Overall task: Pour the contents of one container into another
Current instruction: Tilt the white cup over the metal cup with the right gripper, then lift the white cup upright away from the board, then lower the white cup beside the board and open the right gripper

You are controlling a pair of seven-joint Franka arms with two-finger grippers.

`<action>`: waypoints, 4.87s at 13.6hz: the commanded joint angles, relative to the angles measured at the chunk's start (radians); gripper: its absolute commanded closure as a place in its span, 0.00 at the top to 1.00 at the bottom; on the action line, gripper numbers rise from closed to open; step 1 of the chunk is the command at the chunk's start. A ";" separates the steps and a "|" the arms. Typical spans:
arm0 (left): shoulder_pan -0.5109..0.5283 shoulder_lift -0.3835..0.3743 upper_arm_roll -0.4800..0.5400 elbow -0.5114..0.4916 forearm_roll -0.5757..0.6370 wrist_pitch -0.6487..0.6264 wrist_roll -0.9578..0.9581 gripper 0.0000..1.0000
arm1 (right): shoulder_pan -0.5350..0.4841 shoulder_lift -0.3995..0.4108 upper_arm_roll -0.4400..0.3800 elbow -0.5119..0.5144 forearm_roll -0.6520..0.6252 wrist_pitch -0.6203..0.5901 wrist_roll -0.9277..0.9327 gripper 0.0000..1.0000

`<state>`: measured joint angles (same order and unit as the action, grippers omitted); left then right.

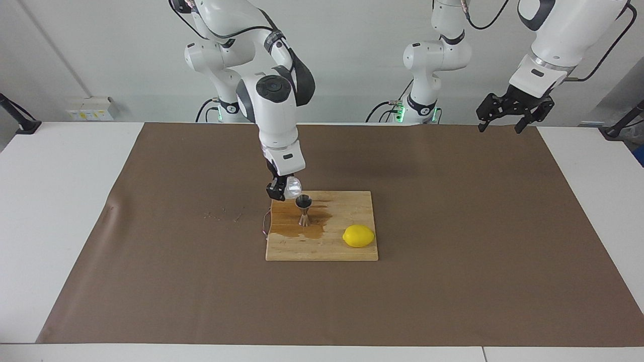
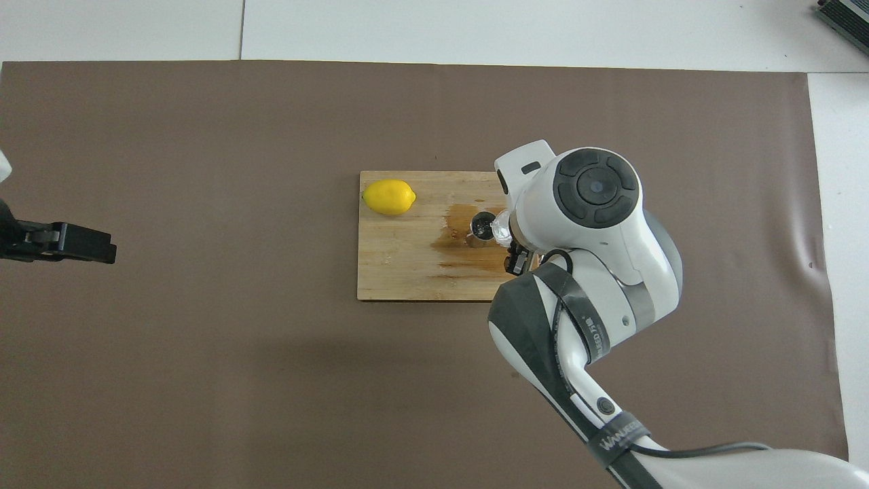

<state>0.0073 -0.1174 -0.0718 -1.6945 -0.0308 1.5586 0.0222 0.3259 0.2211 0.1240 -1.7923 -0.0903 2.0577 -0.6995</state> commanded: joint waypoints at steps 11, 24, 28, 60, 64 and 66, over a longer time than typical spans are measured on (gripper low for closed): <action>0.002 -0.027 0.001 -0.027 0.005 -0.003 -0.010 1.00 | -0.016 -0.006 0.009 0.005 0.020 0.001 -0.075 0.29; 0.002 -0.027 0.001 -0.027 0.005 -0.003 -0.010 1.00 | -0.188 -0.034 0.008 -0.065 0.443 0.145 -0.585 0.29; 0.002 -0.027 0.001 -0.027 0.005 -0.003 -0.010 1.00 | -0.324 -0.049 0.008 -0.123 0.637 0.134 -0.877 0.29; 0.002 -0.027 0.001 -0.027 0.005 -0.003 -0.010 1.00 | -0.496 -0.216 0.008 -0.345 0.180 -0.005 -0.130 1.00; 0.002 -0.027 0.001 -0.027 0.005 -0.005 -0.010 1.00 | -0.447 -0.235 0.011 -0.308 0.040 -0.125 0.364 1.00; 0.002 -0.027 0.001 -0.027 0.005 -0.003 -0.010 1.00 | -0.418 -0.233 0.013 -0.256 0.037 -0.189 0.535 1.00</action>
<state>0.0073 -0.1175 -0.0718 -1.6947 -0.0308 1.5582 0.0218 -0.1088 -0.0088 0.1313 -2.0952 -0.0272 1.9285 -0.3021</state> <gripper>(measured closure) 0.000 0.000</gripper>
